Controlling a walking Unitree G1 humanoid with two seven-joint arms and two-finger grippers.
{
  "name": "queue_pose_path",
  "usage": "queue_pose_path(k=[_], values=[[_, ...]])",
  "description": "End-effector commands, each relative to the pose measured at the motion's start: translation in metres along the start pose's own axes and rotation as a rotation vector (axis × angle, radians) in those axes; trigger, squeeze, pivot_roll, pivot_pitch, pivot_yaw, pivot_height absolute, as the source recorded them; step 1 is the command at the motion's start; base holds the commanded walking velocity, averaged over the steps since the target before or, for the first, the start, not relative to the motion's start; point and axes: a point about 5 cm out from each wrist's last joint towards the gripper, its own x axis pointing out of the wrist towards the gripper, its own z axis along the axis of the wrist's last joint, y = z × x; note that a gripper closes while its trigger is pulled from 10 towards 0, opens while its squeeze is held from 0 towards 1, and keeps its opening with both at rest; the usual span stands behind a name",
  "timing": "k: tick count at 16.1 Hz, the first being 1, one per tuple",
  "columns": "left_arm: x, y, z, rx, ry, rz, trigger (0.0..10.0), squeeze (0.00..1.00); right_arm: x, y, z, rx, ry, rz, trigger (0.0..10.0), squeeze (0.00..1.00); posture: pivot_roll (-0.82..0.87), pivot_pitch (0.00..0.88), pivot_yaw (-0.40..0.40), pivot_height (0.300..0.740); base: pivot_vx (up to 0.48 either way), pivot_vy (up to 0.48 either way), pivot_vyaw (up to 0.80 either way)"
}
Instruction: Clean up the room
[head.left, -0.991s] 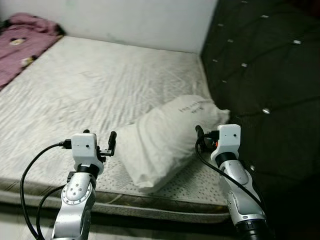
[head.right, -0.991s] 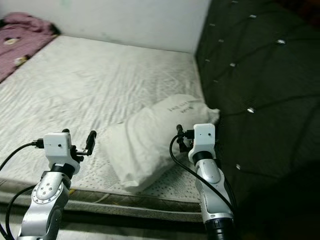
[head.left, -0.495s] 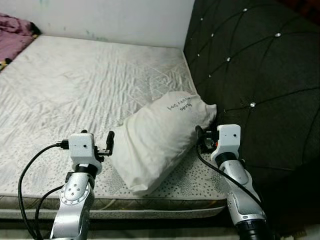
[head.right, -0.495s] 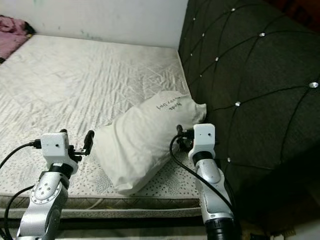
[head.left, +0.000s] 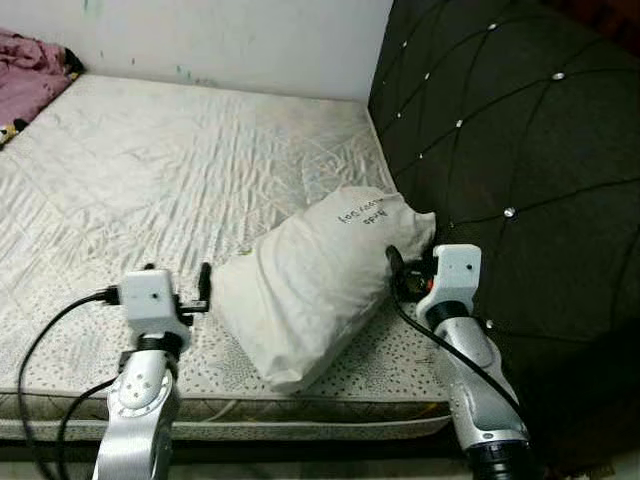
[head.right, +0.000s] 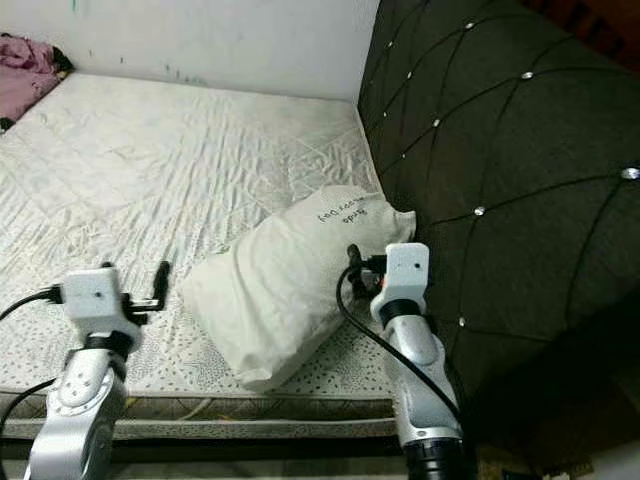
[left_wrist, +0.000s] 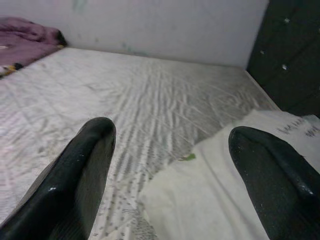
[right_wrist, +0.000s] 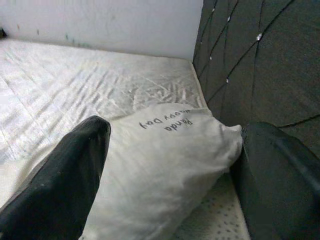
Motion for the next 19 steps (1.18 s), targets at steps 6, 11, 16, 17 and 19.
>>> queue_pose_path(k=[6,11,16,17,19], values=[[-0.015,0.008,0.0,-0.005,0.022,0.036,10.0,0.0,-0.014,0.001,-0.001,0.04,0.017,0.006,10.0,0.0,0.09,0.014,-0.069,0.74,0.0,0.0,0.0],[-0.014,0.004,0.0,0.005,0.029,0.007,10.0,0.0,-0.014,0.004,0.001,0.04,0.017,0.03,10.0,0.0,0.09,0.007,-0.068,0.74,0.0,0.0,0.0],[-0.013,0.002,-0.001,0.006,0.032,0.001,10.0,0.0,-0.013,0.004,0.001,0.039,0.021,0.048,10.0,0.0,0.09,0.0,-0.076,0.727,0.0,0.0,0.0],[-0.013,0.002,-0.001,0.007,0.032,0.001,10.0,0.0,-0.013,0.004,0.001,0.039,0.021,0.049,10.0,0.0,0.09,0.0,-0.077,0.714,0.0,0.0,0.0],[-0.013,0.002,-0.001,0.008,0.032,-0.002,10.0,0.0,-0.014,0.005,0.0,0.04,0.023,0.053,10.0,0.0,0.09,0.0,-0.077,0.689,0.0,0.0,0.0]])
